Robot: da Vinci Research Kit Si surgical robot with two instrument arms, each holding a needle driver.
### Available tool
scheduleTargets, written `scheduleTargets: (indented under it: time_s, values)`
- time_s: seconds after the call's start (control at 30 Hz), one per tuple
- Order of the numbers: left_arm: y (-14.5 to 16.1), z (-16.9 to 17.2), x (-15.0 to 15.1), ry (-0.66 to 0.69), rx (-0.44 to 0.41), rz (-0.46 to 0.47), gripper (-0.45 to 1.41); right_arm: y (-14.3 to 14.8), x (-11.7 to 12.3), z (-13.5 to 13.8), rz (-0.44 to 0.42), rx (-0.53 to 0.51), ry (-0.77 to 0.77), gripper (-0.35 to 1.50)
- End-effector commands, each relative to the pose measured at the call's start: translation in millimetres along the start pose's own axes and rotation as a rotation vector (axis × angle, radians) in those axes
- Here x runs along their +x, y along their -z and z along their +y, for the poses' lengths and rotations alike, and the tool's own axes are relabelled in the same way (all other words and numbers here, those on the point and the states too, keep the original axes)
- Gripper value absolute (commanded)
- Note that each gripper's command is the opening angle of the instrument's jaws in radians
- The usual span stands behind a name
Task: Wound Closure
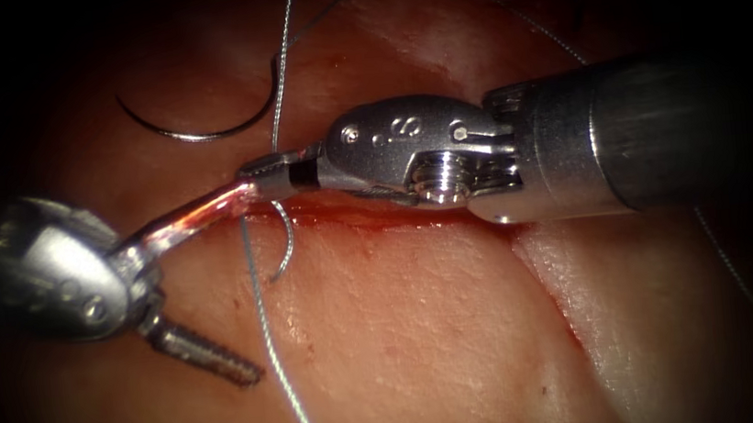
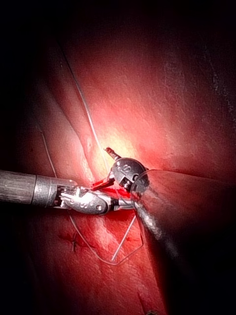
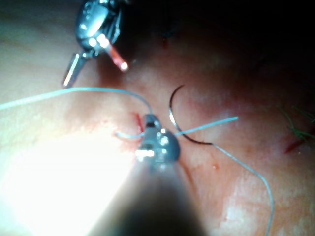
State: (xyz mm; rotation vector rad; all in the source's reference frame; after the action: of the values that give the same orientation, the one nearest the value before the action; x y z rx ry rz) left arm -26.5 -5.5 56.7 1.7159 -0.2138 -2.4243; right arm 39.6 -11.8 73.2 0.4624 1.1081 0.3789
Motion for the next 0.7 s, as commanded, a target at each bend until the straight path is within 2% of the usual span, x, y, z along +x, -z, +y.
scheduleTargets:
  time_s: [0.03, 0.13, 0.4, 0.6, 0.7]
  values:
    - [-0.7, 0.2, -0.4, 0.001, -0.005, 0.001, 0.76, -0.9, -0.2, 0.3, 0.001, -0.002, -0.004, -0.35]
    - [-1.3, 0.8, 0.4, -0.047, -0.027, -0.041, 0.71, -1.2, -0.6, 0.9, -0.003, 0.001, -0.025, -0.35]
    - [-1.9, 1.8, 0.1, -0.080, -0.069, -0.069, 0.64, -1.5, -0.5, 1.3, -0.004, 0.007, -0.037, -0.35]
    - [-2.3, 3.3, 0.0, -0.105, -0.160, -0.087, 0.61, -1.7, -0.4, 1.6, -0.004, 0.012, -0.038, -0.35]
    - [-2.6, 3.7, 0.1, -0.114, -0.180, -0.090, 0.59, -1.7, -0.4, 1.6, -0.004, 0.012, -0.038, -0.35]
